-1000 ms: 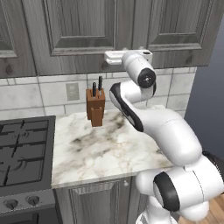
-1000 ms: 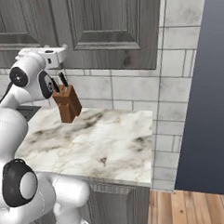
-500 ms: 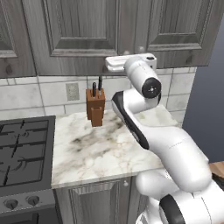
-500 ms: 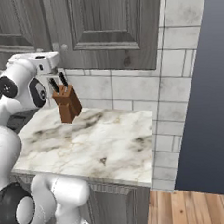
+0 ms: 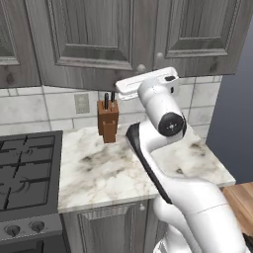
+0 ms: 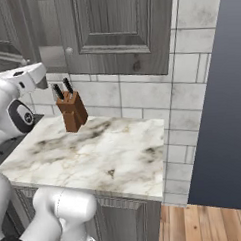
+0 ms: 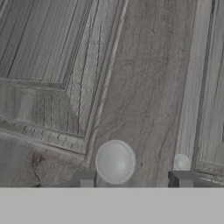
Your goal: Open the cabinet directly in front. Then move the liquor and the mug to the dining counter with the jar on it.
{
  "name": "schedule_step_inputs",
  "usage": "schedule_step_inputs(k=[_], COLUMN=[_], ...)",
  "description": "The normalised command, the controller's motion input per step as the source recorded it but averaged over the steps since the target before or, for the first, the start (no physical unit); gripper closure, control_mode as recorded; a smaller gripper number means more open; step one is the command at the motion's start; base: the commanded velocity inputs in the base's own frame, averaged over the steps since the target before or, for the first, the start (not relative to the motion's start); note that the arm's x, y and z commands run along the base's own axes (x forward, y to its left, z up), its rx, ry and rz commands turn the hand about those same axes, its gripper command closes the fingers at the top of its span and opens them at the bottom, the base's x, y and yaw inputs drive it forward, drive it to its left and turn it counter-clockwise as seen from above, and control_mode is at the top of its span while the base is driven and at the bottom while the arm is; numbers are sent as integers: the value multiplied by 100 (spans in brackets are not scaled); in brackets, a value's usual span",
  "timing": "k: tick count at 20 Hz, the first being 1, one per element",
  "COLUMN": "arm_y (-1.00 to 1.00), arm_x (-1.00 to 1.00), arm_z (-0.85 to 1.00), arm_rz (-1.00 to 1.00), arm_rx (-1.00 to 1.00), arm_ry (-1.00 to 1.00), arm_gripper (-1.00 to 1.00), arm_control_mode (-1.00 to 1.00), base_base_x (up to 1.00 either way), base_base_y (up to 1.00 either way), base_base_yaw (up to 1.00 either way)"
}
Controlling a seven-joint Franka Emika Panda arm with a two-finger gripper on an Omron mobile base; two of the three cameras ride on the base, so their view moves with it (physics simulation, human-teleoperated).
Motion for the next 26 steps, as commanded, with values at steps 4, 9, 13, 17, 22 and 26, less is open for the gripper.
schedule_step_inputs(k=[4, 9, 13, 17, 22, 26], arm_y=[100, 100, 100, 48, -41, -100], arm_x=[-89, -96, -83, -16, -8, -13], arm_z=[0, 0, 0, 6, -3, 0], arm_rz=[-14, -17, -20, -7, -1, 0], arm_rx=[-23, -26, -27, -12, 1, 25], arm_ry=[0, 0, 0, -2, 2, 0], arm_gripper=[100, 100, 100, -100, -100, -100], arm_control_mode=[-100, -100, -100, -100, -100, -100], base_base_x=[0, 0, 0, 0, 0, 0], base_base_y=[0, 0, 0, 0, 0, 0], base_base_yaw=[0, 0, 0, 0, 0, 0])
